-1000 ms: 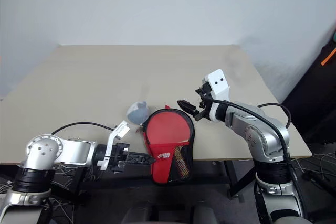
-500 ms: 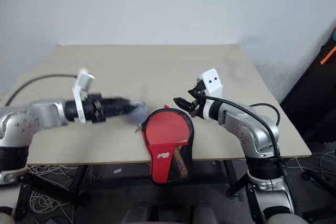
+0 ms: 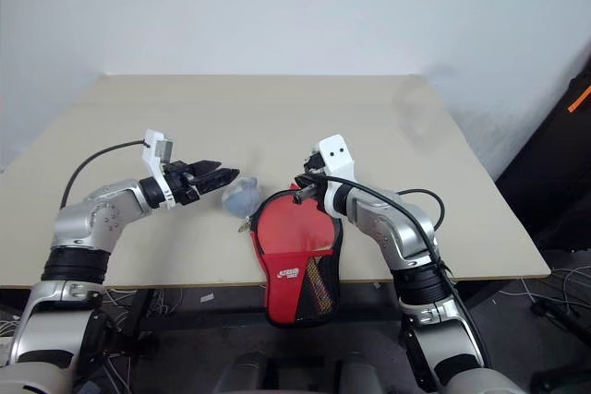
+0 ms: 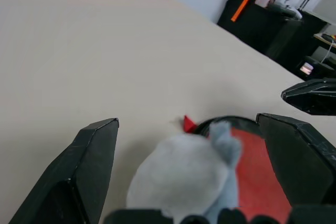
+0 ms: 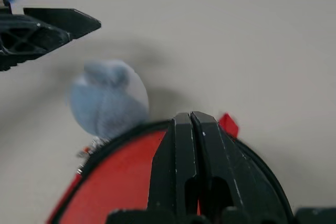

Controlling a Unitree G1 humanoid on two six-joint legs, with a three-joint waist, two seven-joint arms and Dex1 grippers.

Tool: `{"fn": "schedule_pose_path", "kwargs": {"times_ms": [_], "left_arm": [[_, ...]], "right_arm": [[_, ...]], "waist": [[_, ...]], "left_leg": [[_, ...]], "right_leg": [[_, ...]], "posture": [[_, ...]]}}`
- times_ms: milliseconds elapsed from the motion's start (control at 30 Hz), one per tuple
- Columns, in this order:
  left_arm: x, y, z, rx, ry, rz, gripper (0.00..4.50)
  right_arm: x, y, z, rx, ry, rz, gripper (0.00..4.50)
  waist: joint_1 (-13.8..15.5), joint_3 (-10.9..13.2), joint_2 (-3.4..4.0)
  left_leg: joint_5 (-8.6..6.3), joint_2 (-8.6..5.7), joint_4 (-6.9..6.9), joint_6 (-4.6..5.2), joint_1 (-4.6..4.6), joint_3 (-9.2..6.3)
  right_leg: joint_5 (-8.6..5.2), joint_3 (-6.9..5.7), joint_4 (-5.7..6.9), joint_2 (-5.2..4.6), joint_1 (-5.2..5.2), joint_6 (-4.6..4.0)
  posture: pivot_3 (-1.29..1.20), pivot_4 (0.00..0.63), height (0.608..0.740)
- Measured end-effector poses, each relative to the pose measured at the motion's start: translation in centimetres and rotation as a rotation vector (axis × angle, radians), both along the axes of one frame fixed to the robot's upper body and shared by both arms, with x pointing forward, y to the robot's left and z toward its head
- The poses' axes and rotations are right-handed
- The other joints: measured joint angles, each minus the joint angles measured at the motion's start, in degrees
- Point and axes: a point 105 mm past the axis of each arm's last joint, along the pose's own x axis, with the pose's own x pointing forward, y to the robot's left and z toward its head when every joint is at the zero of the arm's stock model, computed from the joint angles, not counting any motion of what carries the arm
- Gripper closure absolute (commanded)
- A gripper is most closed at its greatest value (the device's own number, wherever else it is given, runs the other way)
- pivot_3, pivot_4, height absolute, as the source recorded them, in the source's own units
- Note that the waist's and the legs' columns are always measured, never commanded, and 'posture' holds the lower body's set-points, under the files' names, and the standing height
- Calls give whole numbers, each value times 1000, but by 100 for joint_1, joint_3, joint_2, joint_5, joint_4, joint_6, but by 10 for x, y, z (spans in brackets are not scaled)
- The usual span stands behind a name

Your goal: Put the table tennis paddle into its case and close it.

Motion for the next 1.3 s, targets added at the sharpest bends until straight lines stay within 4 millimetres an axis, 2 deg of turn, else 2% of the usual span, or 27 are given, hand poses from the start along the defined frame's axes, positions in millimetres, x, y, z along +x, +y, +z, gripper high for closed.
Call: {"fn": "schedule_pose_path", "kwargs": {"times_ms": [200, 300, 600, 933, 1133, 1167, 1300], "left_arm": [[1, 4, -21, -2, 48, 19, 0], [0, -1, -30, -25, 74, 13, 0], [-2, -19, -45, -71, 111, -23, 0], [-3, -31, -50, -87, 127, -43, 0], [-3, -32, -49, -112, 132, -35, 1840], [-3, -32, -49, -116, 134, -33, 2261], [-2, -31, -50, -127, 142, -22, 3295]], "right_arm": [[-6, 7, -27, -34, 55, 34, 4461], [-10, 10, -43, -61, 96, 58, 4461], [-19, 18, -62, -112, 132, 103, 4461], [-20, 20, -63, -114, 127, 108, 4461], [-20, 20, -63, -122, 122, 106, 4500], [-20, 20, -63, -123, 121, 106, 4500], [-19, 20, -63, -128, 118, 104, 4500]], "waist": [[-3, -1, -1], [-6, -1, -1], [-5, -2, -3], [-6, -4, -4], [-8, -4, -5], [-8, -5, -5], [-7, -5, -5]], "left_leg": [[0, 0, 3, 1, -1, -3], [0, 0, 6, 1, 0, -4], [0, 0, 11, 1, 1, -8], [-1, 0, 18, 1, 3, -12], [-1, 0, 21, 1, 4, -15], [-1, 0, 22, 1, 4, -15], [-1, 0, 23, 1, 4, -17]], "right_leg": [[0, -1, 0, 1, 2, 0], [0, -2, 2, 1, 3, 0], [0, -4, 3, 1, 9, 0], [0, -7, 7, 2, 15, 1], [1, -9, 8, 2, 17, 1], [1, -9, 8, 2, 18, 1], [1, -11, 8, 2, 20, 0]], "posture": [[0, 0, 740], [0, 0, 740], [0, 0, 740], [0, 0, 740], [0, 0, 740], [0, 0, 740], [0, 0, 740]]}}
